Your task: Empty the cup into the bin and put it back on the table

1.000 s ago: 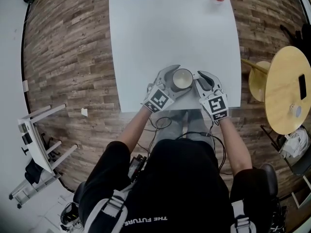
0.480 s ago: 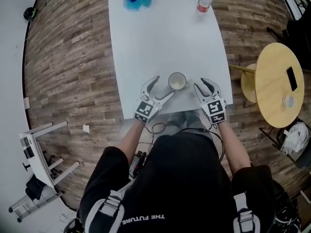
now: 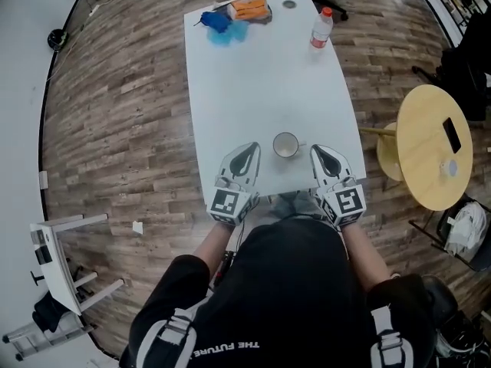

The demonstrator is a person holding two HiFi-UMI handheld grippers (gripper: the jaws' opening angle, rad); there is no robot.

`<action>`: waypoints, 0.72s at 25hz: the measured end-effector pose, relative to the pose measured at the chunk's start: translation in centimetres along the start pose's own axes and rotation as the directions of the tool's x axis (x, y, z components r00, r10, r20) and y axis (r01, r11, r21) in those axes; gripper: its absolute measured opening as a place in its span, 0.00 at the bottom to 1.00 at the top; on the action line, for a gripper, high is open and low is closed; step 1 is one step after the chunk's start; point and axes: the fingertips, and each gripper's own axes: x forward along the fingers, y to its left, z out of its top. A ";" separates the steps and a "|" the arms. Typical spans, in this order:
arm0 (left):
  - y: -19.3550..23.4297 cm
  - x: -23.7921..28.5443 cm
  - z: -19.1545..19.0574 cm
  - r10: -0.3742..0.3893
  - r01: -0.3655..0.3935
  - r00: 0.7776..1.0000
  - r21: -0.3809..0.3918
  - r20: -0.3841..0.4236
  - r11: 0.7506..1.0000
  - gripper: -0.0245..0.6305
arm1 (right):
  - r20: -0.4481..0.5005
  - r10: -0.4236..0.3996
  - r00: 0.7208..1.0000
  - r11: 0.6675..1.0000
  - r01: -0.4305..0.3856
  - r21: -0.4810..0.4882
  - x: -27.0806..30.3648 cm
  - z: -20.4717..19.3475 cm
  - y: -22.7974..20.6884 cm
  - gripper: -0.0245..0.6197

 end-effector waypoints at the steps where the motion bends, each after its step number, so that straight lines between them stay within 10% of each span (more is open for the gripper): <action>1: -0.6 -0.2 0.0 -0.008 0.008 1.000 0.002 -0.003 1.000 0.07 | 0.000 0.002 1.000 1.000 -0.002 0.004 -0.3 0.0 0.5 0.06; 18: -14.3 -7.5 2.1 0.097 -0.097 0.994 -0.005 0.049 0.995 0.07 | 0.075 0.095 0.993 0.992 -0.089 -0.087 -12.7 1.9 4.9 0.06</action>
